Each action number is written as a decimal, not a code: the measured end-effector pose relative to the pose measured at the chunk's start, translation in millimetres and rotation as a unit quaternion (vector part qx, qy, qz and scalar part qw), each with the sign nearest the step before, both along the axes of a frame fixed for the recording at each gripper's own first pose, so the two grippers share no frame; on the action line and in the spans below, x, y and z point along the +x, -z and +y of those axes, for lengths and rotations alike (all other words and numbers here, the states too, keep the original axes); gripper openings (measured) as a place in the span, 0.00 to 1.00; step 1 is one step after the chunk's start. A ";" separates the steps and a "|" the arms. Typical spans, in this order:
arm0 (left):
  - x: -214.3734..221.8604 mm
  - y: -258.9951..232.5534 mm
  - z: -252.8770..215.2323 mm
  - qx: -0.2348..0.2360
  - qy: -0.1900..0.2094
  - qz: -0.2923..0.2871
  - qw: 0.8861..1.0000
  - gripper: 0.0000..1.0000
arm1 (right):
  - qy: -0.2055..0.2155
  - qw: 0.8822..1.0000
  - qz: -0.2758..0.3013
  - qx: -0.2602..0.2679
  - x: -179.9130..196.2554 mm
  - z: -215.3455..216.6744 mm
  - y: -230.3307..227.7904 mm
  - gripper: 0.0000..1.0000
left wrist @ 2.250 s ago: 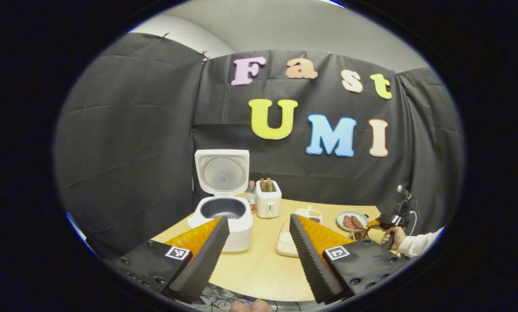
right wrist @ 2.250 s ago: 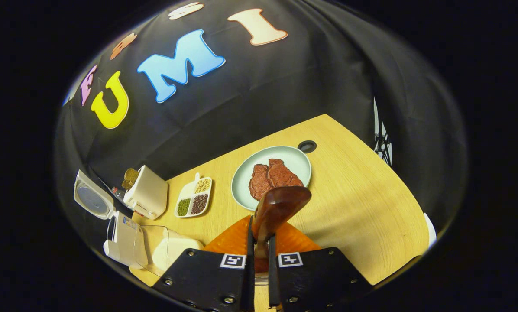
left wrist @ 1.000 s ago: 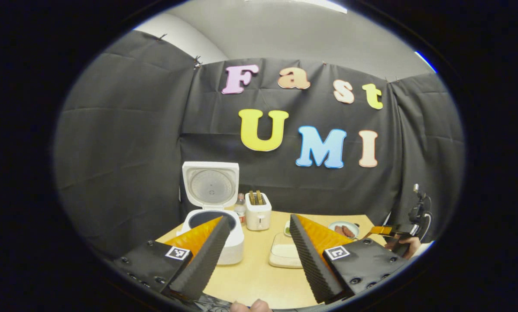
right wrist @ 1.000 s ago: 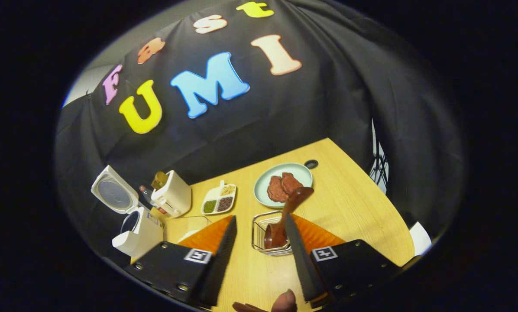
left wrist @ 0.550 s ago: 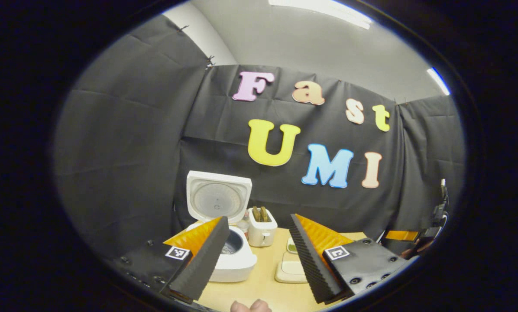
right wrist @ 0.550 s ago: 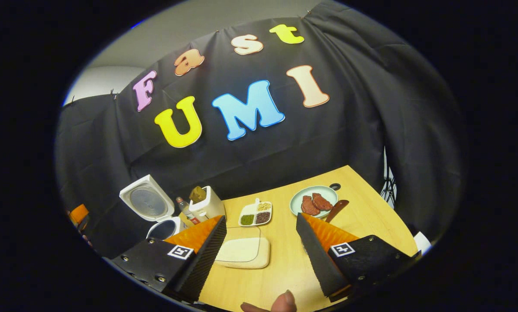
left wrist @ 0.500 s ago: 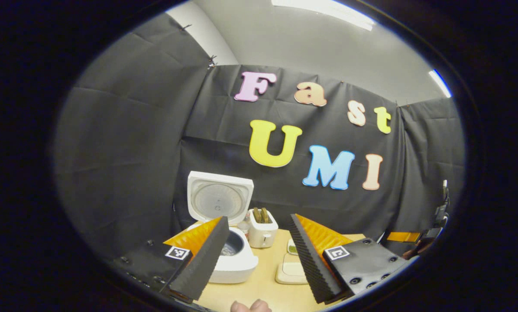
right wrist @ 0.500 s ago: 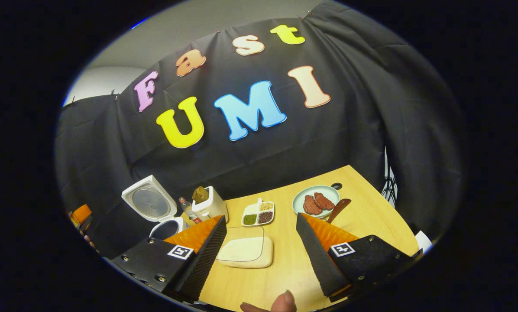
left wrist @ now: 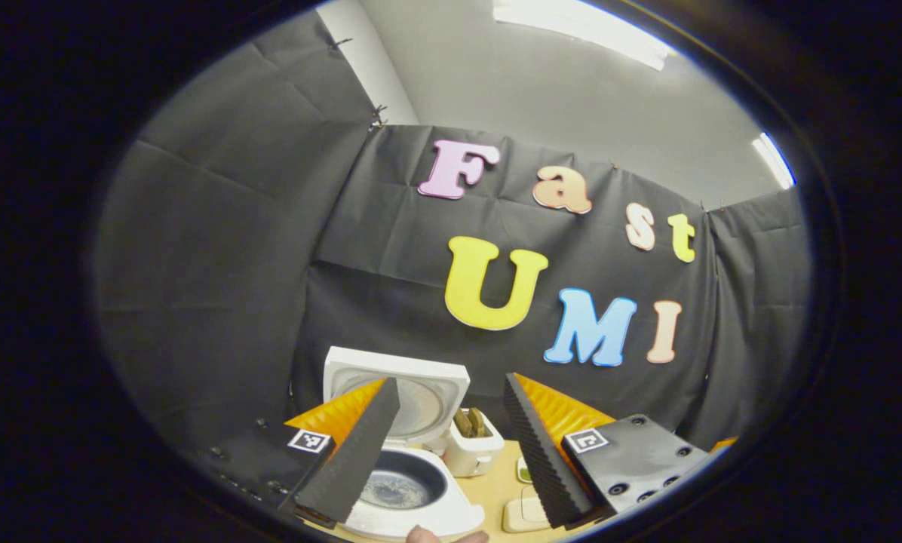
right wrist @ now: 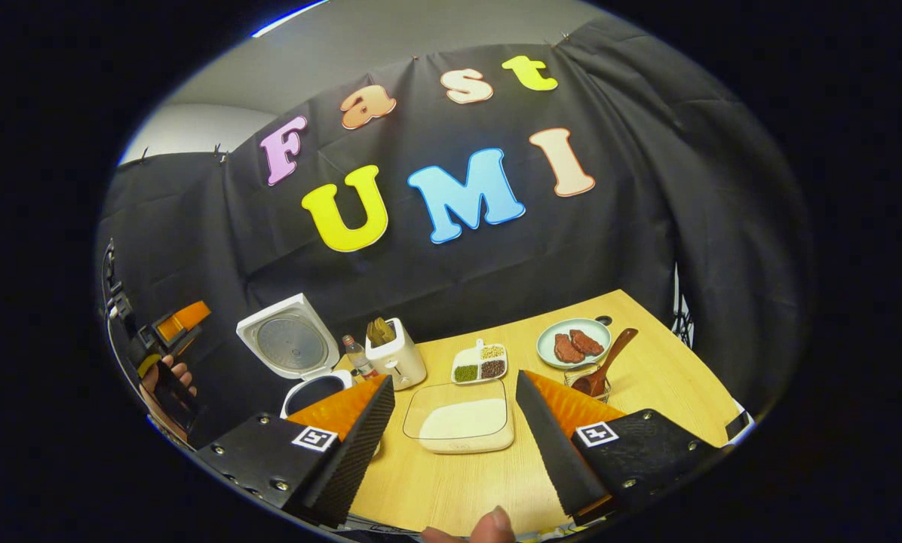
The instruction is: Close the left gripper, press the button to open the rice cooker; take a wooden spoon from the chopstick holder with the right hand, scoop a spoonful of rice and pour it into the rice cooker, then put the wooden spoon back into the chopstick holder.
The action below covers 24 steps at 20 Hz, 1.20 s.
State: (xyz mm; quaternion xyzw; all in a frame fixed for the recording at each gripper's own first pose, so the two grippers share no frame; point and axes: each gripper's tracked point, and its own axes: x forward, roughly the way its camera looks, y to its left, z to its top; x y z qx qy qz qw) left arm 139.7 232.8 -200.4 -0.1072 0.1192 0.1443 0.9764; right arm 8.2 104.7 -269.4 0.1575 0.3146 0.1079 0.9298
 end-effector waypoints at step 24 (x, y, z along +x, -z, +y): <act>218.1 154.7 129.3 0.053 -0.028 0.195 0.979 0.16 | -0.029 0.997 0.049 -0.052 -24.2 12.4 18.1 0.99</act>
